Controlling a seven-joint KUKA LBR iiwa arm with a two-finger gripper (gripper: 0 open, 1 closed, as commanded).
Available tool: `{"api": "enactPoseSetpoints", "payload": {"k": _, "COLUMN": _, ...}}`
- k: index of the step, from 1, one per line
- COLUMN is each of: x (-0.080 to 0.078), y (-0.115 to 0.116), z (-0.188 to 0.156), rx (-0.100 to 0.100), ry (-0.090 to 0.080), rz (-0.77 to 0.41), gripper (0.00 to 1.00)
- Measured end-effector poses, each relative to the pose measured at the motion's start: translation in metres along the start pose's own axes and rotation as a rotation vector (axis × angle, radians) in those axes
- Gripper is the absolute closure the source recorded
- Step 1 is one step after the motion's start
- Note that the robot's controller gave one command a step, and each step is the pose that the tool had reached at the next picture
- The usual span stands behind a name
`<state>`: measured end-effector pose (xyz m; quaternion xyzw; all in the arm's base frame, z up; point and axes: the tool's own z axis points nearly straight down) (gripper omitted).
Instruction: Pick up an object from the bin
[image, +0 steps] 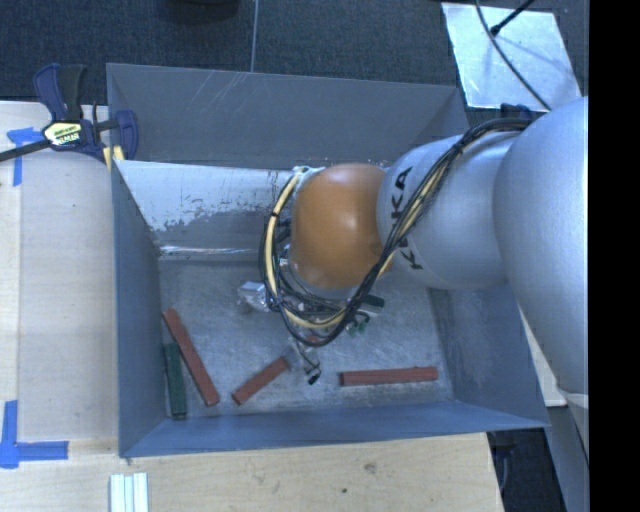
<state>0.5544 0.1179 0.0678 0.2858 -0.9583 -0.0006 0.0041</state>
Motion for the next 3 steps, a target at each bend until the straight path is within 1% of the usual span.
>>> {"api": "enactPoseSetpoints", "payload": {"k": 1, "x": 0.055, "y": 0.041, "z": -0.002, "rx": 0.005, "ry": -0.012, "rz": -0.037, "gripper": 0.0}}
{"api": "enactPoseSetpoints", "payload": {"k": 2, "x": 0.054, "y": 0.04, "z": -0.002, "rx": 0.005, "ry": -0.014, "rz": -0.034, "gripper": 1.0}}
{"api": "enactPoseSetpoints", "payload": {"k": 3, "x": 0.054, "y": -0.03, "z": -0.149, "rx": 0.011, "ry": -0.013, "rz": -0.516, "gripper": 1.0}}
